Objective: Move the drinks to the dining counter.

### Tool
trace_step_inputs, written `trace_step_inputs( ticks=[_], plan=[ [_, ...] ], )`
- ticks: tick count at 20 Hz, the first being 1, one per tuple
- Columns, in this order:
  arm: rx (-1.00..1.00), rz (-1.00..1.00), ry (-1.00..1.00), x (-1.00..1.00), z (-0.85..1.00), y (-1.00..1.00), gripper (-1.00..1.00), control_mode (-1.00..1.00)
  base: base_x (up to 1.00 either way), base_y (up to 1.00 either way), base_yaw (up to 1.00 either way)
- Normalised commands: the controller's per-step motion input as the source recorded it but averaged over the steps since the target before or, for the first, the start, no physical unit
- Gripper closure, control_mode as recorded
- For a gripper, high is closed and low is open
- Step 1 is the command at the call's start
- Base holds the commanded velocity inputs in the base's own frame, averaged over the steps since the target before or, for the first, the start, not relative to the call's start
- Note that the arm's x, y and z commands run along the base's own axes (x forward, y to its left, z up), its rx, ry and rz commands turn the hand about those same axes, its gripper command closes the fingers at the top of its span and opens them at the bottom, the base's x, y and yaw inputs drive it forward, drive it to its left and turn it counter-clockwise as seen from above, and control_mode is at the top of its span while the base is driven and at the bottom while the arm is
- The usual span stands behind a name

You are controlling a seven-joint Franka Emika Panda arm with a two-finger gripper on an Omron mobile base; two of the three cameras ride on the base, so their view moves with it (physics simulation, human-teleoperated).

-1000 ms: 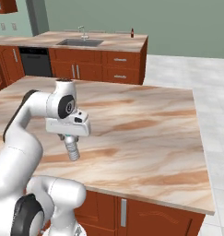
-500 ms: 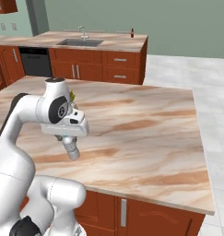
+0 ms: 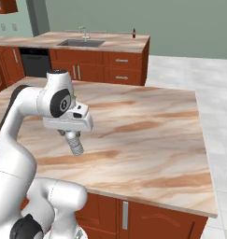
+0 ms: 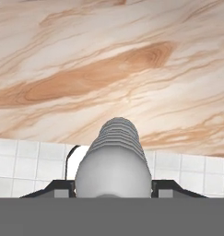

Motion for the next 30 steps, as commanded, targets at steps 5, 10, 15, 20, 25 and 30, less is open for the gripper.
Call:
trace_step_inputs(
  ticks=[5, 10, 15, 20, 25, 30],
  plan=[
    [0.0, 0.0, 0.01, 0.0, 0.2, 0.0, 1.0, -1.0, 0.0, 0.0, 0.0],
    [0.01, -0.02, 0.01, 0.06, 0.2, 0.0, 1.0, -1.0, 0.0, 0.0, 0.0],
    [0.01, -0.02, 0.02, 0.1, 0.07, 0.0, 1.0, 1.0, 0.01, 0.0, 0.0],
    [0.0, 0.0, 0.0, 0.0, 0.0, 0.0, 1.0, 1.0, -0.23, -0.55, -0.12],
    [0.0, 0.0, 0.0, 0.0, 0.0, 0.0, 1.0, 1.0, -0.64, -1.0, -0.12],
    [0.0, 0.0, 0.0, 0.0, 0.0, 0.0, 1.0, 1.0, -0.41, -1.0, -0.1]
  ],
)
